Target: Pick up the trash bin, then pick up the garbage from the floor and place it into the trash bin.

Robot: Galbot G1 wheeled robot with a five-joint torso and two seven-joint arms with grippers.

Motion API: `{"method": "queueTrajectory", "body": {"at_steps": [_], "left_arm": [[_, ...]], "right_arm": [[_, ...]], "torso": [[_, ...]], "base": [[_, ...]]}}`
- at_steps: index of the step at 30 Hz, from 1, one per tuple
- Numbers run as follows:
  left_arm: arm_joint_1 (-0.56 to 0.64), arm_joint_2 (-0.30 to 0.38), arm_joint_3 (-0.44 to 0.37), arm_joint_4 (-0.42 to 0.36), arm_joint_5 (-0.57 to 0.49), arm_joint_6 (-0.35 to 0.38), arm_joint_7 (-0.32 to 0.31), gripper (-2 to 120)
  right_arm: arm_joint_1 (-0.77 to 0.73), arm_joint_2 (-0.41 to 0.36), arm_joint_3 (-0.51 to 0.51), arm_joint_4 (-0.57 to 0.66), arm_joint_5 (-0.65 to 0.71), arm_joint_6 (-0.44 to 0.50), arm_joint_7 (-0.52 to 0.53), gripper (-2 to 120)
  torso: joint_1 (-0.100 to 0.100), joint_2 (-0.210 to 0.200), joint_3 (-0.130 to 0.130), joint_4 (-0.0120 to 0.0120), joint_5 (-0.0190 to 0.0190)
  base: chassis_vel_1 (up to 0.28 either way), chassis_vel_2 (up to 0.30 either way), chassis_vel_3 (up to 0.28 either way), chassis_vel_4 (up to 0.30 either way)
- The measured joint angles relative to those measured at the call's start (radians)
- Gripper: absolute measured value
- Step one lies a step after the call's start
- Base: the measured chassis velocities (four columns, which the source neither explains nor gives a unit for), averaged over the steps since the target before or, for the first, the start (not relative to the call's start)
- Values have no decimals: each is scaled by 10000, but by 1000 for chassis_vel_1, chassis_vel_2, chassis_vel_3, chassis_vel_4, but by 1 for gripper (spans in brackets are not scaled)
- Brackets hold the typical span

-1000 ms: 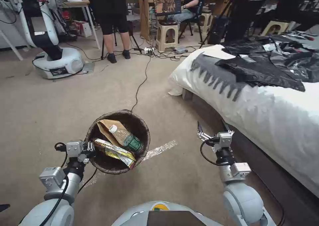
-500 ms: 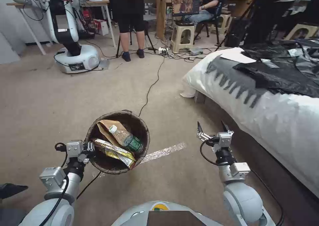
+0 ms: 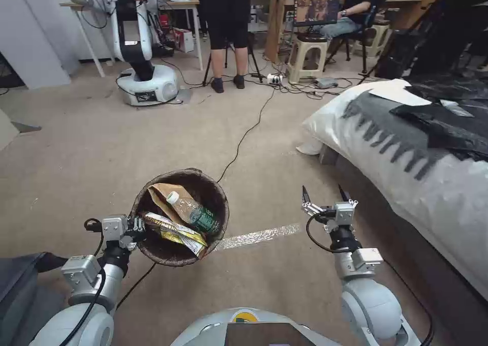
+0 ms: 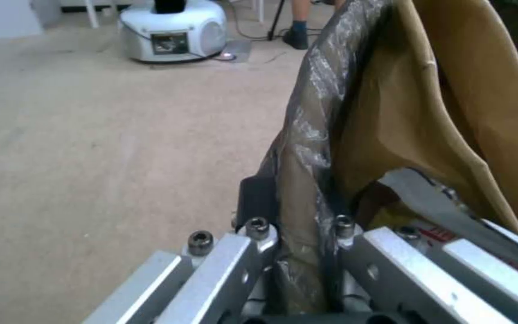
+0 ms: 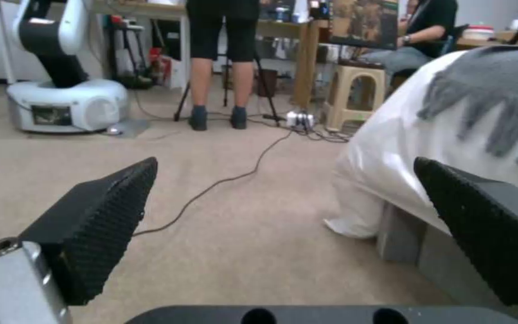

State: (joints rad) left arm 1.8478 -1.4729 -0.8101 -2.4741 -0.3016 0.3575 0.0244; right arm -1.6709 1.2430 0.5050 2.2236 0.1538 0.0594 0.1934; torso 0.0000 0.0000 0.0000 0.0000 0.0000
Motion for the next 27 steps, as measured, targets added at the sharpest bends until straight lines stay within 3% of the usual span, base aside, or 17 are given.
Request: {"method": "queueTrajectory", "body": {"at_steps": [27], "left_arm": [[-5,5,15,5,-9,-47,0,0]], "right_arm": [[74,-18,33,-25,110,-56,35,100]], "torso": [[0,0,0,1,1]], "base": [[55,56,55,56]]}}
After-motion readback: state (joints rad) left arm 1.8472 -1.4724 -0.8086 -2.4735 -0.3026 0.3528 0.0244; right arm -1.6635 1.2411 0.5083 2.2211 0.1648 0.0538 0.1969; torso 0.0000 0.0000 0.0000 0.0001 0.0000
